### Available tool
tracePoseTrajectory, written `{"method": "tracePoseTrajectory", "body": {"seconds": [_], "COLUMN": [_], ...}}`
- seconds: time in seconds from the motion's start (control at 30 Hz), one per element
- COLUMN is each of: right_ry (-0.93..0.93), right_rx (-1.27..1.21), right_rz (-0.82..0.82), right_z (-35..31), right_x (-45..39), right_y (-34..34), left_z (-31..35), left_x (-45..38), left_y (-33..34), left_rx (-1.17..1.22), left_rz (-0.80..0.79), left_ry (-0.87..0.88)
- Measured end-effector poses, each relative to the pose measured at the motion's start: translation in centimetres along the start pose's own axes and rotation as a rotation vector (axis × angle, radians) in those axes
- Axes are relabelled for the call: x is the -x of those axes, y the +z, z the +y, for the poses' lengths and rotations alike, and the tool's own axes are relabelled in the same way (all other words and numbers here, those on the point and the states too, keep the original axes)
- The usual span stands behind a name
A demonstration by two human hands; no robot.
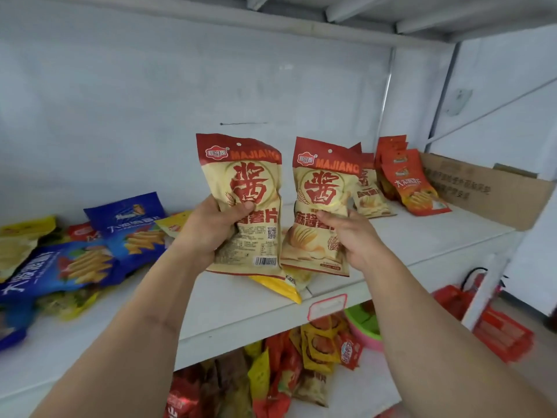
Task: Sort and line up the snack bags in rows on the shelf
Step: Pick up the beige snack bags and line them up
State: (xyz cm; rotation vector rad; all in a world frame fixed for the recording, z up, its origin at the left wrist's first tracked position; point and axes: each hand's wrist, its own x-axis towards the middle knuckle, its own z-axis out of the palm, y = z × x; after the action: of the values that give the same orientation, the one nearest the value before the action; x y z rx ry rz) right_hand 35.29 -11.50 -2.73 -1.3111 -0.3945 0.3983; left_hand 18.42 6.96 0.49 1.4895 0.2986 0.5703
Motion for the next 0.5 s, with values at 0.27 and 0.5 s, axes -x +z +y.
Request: {"method": "tracePoseTrajectory", "body": {"seconds": [0.27, 0.5], "right_ry": [-0.008, -0.035], "right_rx": [0.02, 0.109], "right_rz": [0.081, 0.111], "right_z": [-0.6, -2.0], "right_x": [-4.7, -12.3], "right_y": [-8.1, -14.4], "left_z": [-1.8, -2.9], "left_x": [-6.1, -14.1], "left_y": [9.4, 15.1], "left_rx": [0.067, 0.015], "left_rz": [-0.045, -0.089], "left_ry": [0.01, 0.027]}}
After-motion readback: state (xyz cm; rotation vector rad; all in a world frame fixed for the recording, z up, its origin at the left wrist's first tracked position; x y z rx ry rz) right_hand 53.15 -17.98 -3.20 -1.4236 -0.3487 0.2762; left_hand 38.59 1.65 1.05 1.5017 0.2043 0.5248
